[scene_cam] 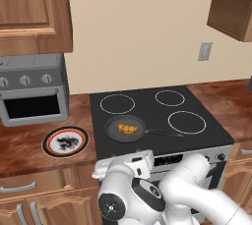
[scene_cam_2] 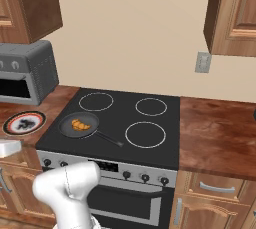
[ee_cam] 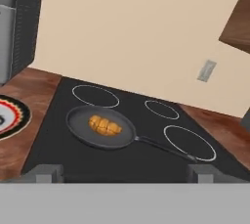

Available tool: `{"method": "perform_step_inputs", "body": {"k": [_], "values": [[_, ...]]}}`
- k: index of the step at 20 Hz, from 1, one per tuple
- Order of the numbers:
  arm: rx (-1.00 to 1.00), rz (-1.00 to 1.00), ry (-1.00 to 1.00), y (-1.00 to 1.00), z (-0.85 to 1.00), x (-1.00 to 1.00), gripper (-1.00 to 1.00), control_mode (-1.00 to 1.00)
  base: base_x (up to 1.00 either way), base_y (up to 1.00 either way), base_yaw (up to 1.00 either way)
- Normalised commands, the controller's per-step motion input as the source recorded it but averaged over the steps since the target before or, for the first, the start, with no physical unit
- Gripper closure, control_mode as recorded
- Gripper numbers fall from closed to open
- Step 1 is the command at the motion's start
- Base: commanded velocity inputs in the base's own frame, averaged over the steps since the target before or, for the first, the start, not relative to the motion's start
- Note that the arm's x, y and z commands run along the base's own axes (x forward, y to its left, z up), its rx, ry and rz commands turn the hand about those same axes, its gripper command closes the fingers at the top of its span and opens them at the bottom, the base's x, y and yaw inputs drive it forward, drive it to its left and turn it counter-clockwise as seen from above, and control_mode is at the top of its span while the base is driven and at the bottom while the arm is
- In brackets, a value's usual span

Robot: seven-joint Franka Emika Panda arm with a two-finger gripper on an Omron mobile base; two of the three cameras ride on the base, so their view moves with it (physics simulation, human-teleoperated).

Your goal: Pick the croissant and place it on the pan. Then turn on the stove to warm the croissant.

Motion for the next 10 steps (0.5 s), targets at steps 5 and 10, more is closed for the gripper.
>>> {"method": "perform_step_inputs", "body": {"k": [5, 10], "values": [[0.0, -0.03, -0.29, 0.0, -0.42, -0.24, -1.0, -1.0, 0.0, 0.0, 0.0], [0.0, 0.0, -0.18, 0.0, -0.59, -0.02, -1.0, -1.0, 0.0, 0.0, 0.0]]}}
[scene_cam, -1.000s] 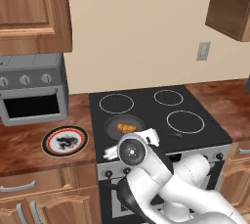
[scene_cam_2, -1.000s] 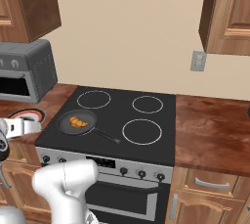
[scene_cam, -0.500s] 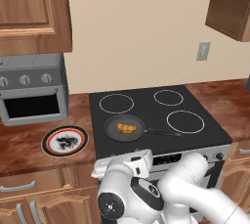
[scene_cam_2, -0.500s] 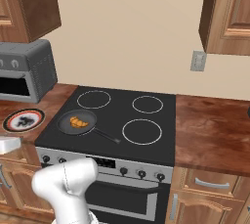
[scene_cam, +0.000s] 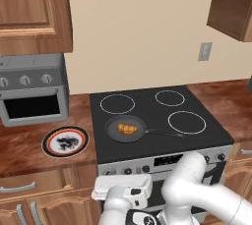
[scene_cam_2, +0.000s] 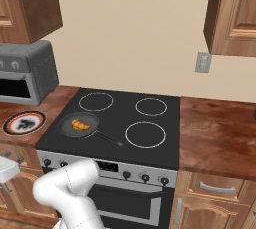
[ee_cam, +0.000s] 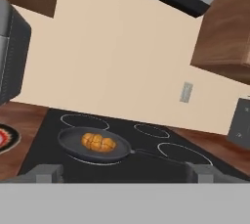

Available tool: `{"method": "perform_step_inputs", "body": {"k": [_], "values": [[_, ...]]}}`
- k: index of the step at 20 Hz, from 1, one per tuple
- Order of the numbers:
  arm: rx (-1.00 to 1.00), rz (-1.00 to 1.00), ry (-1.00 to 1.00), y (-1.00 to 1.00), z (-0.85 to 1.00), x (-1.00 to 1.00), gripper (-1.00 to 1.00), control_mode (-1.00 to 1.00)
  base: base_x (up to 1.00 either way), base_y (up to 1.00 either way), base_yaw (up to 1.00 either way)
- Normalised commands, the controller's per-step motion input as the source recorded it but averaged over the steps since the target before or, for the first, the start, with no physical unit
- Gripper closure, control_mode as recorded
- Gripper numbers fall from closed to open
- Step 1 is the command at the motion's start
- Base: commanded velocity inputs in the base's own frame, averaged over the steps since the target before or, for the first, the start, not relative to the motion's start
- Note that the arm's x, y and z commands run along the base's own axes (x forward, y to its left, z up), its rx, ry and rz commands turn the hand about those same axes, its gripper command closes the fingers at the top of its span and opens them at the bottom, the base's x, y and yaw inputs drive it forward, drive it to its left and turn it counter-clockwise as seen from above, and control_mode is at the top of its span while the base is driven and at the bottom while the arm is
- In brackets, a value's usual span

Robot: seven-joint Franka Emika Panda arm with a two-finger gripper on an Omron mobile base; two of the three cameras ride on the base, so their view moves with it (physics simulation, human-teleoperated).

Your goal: Pick the croissant and place it on the pan. Then turn on the stove to warm the croissant.

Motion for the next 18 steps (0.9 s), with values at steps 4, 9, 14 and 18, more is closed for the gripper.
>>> {"method": "perform_step_inputs", "body": {"k": [4, 9, 14, 18], "values": [[0.0, 0.0, -0.12, 0.04, -0.6, -0.01, -1.0, -1.0, 0.0, 0.0, 0.0], [0.0, 0.0, -0.08, 0.19, -0.44, 0.0, -1.0, -1.0, 0.0, 0.0, 0.0], [0.0, -0.03, -0.03, 0.32, -0.23, 0.0, -1.0, -1.0, 0.0, 0.0, 0.0], [0.0, -0.06, -0.07, 0.32, -0.13, 0.05, -1.0, -1.0, 0.0, 0.0, 0.0]]}}
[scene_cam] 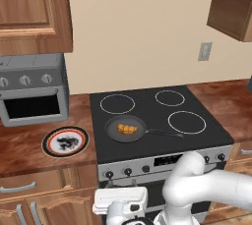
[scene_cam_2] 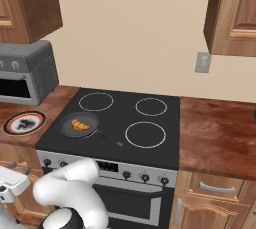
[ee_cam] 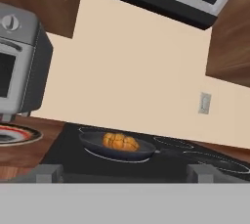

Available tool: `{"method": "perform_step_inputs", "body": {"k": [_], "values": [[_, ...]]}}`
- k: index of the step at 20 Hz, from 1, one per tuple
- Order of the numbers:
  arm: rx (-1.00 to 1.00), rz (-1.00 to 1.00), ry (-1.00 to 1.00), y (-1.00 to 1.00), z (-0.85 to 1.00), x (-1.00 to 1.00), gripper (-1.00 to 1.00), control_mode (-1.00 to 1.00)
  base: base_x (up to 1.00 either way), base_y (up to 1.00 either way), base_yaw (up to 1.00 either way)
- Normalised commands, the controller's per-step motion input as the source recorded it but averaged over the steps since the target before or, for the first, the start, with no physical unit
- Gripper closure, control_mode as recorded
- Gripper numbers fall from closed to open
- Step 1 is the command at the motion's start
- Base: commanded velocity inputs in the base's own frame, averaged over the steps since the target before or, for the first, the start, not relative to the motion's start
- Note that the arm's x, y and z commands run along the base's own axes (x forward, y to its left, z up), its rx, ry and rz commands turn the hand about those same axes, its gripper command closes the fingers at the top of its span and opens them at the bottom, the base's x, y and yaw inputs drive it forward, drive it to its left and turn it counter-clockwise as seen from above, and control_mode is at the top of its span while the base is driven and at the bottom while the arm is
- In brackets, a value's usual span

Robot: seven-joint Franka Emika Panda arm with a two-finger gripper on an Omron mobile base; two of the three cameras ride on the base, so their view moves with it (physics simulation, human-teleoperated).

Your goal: Pick the croissant and place it on the pan. Then turn on the stove to warm the croissant.

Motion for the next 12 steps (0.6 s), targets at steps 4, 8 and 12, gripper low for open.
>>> {"method": "perform_step_inputs", "body": {"k": [4, 8, 12], "values": [[0.0, -0.07, -0.11, 0.2, -0.11, 0.17, -1.0, -1.0, 0.0, 0.0, 0.0], [0.0, -0.07, -0.11, 0.03, -0.28, 0.04, -1.0, -1.0, 0.0, 0.0, 0.0], [0.0, -0.06, -0.08, 0.0, -0.41, 0.0, -1.0, -1.0, 0.0, 0.0, 0.0]]}}
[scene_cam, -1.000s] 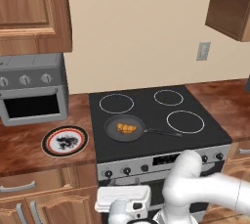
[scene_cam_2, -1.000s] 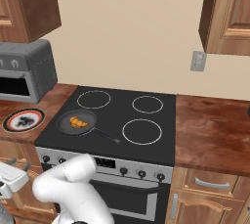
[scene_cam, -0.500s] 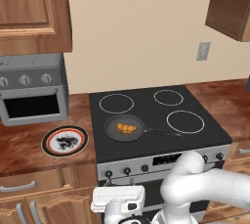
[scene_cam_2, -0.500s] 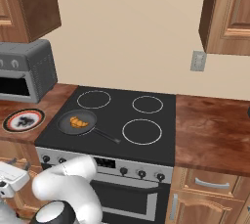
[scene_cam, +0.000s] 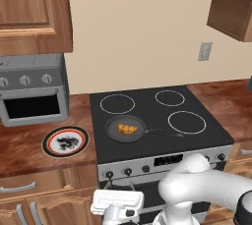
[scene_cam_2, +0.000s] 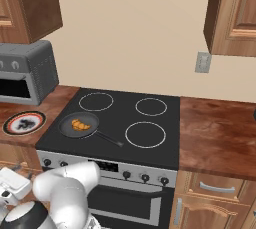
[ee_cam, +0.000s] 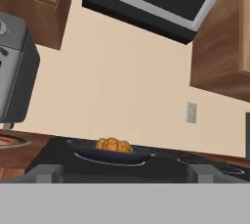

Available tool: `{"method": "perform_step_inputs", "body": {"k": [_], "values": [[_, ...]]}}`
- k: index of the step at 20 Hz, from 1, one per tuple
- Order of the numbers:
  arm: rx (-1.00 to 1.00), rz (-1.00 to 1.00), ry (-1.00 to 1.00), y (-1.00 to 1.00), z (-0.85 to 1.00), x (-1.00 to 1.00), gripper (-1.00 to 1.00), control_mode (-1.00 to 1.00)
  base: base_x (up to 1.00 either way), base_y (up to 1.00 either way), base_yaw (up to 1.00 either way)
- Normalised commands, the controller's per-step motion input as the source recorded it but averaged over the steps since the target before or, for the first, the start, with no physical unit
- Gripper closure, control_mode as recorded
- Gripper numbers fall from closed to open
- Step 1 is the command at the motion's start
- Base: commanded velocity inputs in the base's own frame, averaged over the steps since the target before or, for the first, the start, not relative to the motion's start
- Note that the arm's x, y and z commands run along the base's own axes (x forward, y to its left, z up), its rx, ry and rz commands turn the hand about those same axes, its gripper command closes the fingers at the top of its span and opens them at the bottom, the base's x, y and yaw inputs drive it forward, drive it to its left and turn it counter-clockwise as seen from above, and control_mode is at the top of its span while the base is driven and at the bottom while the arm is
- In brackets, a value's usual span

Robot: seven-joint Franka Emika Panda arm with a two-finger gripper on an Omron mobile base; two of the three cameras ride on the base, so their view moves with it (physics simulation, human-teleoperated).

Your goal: Pick the croissant and place it on the pan. Then turn on the stove to warm the croissant.

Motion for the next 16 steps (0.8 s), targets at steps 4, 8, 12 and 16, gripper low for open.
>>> {"method": "perform_step_inputs", "body": {"k": [4, 8, 12, 16], "values": [[0.0, -0.01, -0.05, 0.0, -0.32, 0.05, -1.0, -1.0, 0.0, 0.0, 0.0], [0.0, 0.0, -0.05, 0.0, -0.17, 0.18, -1.0, -1.0, 0.0, 0.0, 0.0], [0.0, 0.0, -0.03, 0.0, -0.12, 0.2, -1.0, -1.0, 0.0, 0.0, 0.0], [0.0, 0.0, 0.0, 0.0, -0.11, 0.29, -1.0, -1.0, 0.0, 0.0, 0.0]]}}
